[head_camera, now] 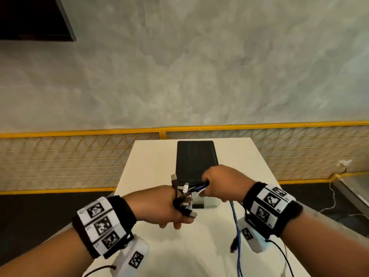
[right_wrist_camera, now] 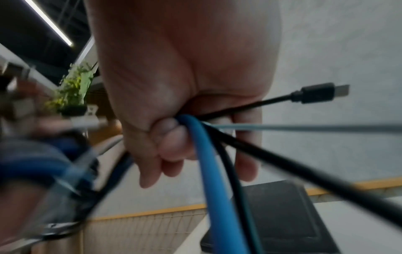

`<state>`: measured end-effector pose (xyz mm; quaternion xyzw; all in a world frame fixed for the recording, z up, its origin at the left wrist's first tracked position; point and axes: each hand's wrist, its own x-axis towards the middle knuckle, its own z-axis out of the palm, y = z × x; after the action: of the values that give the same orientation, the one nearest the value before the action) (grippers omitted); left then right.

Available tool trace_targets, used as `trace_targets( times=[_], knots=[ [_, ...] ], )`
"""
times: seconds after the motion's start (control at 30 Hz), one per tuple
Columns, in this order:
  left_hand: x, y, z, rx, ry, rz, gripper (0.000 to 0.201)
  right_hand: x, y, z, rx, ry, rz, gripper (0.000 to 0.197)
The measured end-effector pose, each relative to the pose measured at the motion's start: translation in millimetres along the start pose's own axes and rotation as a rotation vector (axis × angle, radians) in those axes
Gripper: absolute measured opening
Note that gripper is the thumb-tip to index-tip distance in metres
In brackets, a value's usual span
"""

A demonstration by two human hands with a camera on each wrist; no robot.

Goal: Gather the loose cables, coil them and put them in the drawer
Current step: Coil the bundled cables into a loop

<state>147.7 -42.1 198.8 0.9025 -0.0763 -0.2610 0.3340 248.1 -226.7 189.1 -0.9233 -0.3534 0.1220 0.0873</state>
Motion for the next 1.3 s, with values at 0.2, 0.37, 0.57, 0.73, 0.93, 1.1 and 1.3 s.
trace_targets(
  times=[0.2, 0.37, 0.57, 0.73, 0.93, 1.1, 1.3],
  knots=[
    [32.2, -29.7, 6.9, 0.098, 0.44, 0.05, 0.021, -2.9, -13.1, 11.3, 0.43, 0.046, 0.002, 0.019],
    [45.6, -24.4, 12.0, -0.577, 0.542, 0.091, 0.026, -16.1, -30.6, 29.8, 0.73, 0.166, -0.01, 0.005],
    [58.1, -4.3, 17.8, -1.204, 0.476, 0.251, 0.056, -18.0, -41.9, 53.2, 0.554, 0.53, -0.017, 0.031],
    [62.2, 8.3, 15.7, -1.389, 0.536, 0.273, 0.059, -22.7, -52.0, 64.3, 0.391, 0.601, -0.09, 0.061],
    [65.4, 14.0, 2.6, -1.677, 0.573, 0.28, 0.008, -28.9, -47.2, 79.1, 0.714, 0.613, -0.146, 0.061],
    [65.5, 2.3, -10.8, -1.604, 0.672, 0.32, 0.03, -37.6, -34.1, 86.3, 0.882, 0.596, 0.045, 0.057],
    [81.4, -17.2, -6.6, -1.385, 0.928, 0.17, 0.01, -45.3, -26.0, 70.5, 1.061, 0.628, 0.182, 0.013]
  ],
)
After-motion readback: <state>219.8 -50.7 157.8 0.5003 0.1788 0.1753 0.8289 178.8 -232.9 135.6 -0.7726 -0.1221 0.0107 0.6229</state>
